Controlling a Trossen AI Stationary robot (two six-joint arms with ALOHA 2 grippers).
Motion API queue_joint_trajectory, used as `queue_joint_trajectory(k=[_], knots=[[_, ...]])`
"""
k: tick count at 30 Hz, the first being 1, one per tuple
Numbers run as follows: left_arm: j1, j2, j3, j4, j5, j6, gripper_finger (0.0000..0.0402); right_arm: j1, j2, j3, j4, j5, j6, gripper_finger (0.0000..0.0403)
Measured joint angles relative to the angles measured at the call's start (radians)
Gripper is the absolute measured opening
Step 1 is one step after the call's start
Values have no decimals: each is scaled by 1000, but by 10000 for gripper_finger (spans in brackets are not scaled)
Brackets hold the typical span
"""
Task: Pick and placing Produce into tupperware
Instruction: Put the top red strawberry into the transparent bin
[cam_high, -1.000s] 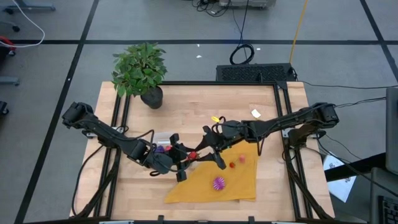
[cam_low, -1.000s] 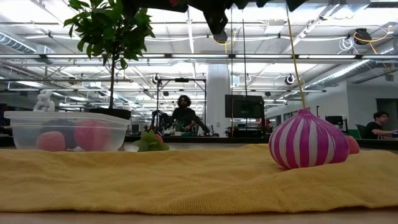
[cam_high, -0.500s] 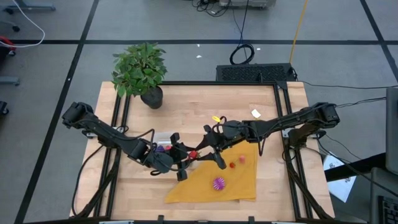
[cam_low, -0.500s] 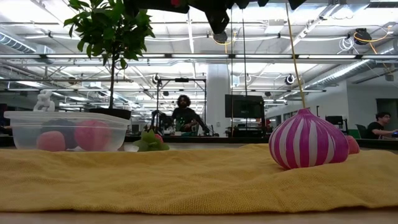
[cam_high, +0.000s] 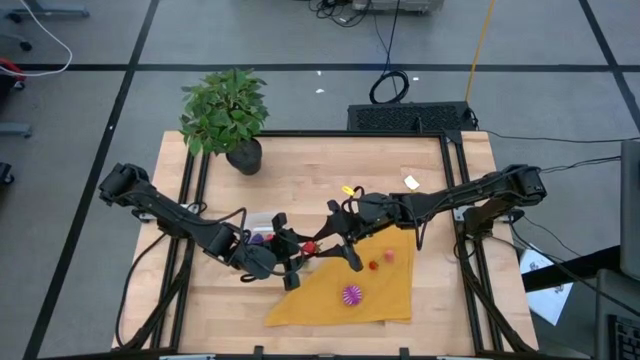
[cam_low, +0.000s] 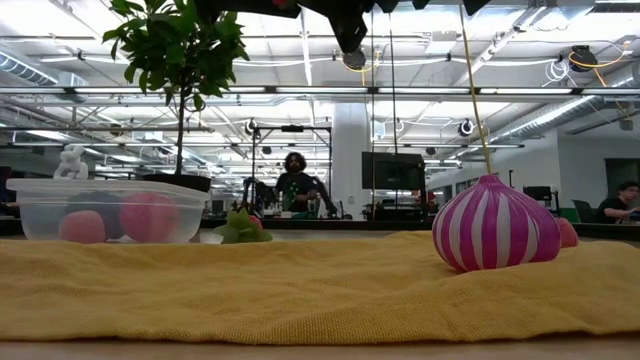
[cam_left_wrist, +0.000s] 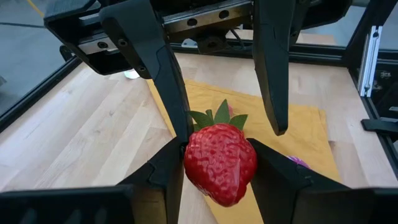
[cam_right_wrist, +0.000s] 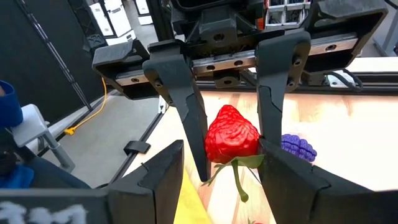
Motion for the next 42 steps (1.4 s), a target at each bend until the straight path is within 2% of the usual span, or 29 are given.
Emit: queue_joint_trajectory(k=[30, 38, 42], knots=[[-7, 0, -1, -19, 1, -34, 150, 0, 0, -1, 5, 25, -31, 190], [-7, -1, 0, -59, -4, -67, 150, 6, 0, -1, 5, 38, -31, 190], [-16, 6, -9, -151, 14, -120, 149, 10, -12, 2, 30, 41, -32, 190]])
